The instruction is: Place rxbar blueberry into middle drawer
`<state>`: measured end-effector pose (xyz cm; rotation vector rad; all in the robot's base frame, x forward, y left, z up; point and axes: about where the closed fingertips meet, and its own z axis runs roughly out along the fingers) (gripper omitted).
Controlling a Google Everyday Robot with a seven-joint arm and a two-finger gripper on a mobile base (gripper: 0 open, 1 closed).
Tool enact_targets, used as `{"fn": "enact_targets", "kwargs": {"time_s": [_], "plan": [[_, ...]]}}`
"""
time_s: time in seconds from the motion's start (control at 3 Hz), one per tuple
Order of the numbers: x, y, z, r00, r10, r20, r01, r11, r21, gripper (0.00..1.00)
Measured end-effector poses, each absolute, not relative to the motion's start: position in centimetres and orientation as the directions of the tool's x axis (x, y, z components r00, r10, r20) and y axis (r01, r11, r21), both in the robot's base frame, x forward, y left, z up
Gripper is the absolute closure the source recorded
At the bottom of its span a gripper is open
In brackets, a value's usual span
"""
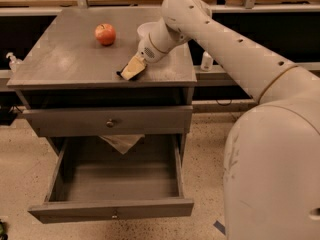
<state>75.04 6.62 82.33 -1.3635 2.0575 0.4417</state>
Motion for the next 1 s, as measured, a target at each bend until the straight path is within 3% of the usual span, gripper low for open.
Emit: {"fn": "enact_targets", "kwargs": {"time_s": [0.33,0.67,1.0], "plan": [[74.2,6.0,85.0,-0.184,-0.726,-0.662,-0.935,0.338,-0.111,1.00],[69.4,3.3,96.0,0.089,-0.722,-0.686,-0.955,0.134,-0.265,1.00],[66.5,2.8,99.0,0.253,-0.674,-0.694,-0.935,0.014,-0.354,1.00]]}}
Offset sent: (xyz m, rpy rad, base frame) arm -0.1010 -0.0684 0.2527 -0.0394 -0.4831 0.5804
